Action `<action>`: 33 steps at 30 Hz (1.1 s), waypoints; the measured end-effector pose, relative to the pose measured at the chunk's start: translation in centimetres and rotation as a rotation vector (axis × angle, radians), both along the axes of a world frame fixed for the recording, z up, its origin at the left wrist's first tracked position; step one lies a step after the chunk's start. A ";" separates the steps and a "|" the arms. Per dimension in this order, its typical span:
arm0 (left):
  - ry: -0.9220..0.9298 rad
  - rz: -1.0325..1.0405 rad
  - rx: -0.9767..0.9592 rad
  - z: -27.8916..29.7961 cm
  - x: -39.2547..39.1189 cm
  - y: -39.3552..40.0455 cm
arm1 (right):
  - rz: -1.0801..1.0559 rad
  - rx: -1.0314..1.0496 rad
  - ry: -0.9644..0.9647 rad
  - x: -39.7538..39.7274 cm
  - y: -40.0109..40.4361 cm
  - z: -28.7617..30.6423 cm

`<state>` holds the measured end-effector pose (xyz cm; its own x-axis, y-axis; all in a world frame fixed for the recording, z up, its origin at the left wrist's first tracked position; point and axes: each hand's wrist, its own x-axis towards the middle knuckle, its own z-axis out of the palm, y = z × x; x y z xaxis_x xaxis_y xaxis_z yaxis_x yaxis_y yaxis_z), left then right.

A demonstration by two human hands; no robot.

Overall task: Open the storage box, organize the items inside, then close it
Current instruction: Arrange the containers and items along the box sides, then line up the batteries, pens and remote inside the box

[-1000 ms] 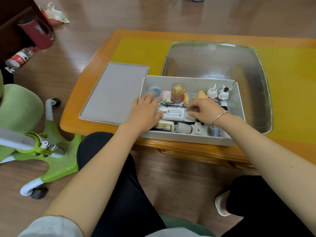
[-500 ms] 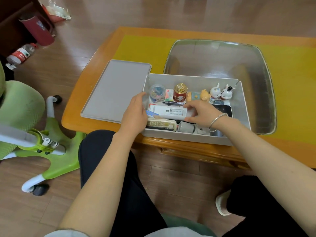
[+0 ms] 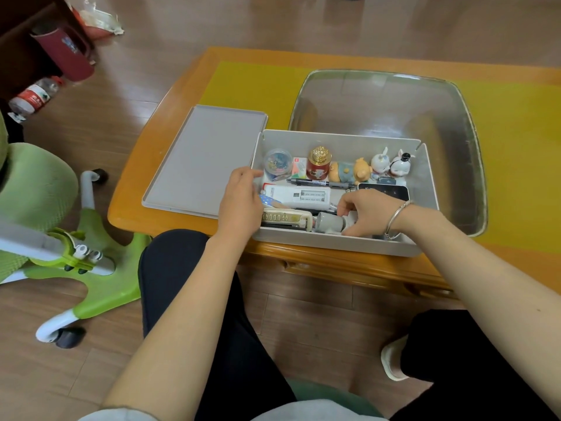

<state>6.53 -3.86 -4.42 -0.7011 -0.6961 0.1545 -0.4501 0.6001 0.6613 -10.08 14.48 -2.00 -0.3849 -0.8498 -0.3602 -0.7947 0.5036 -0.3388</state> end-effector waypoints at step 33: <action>-0.449 -0.615 -0.076 1.8 -3.2 -0.1 | -0.213 0.097 0.599 -4.9 4.2 0.6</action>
<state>3.32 -3.93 -2.65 -0.9658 -0.1591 -0.2045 -0.2360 0.8661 0.4406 -14.95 18.73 -1.38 -0.7003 -0.7065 -0.1021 -0.7110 0.6776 0.1878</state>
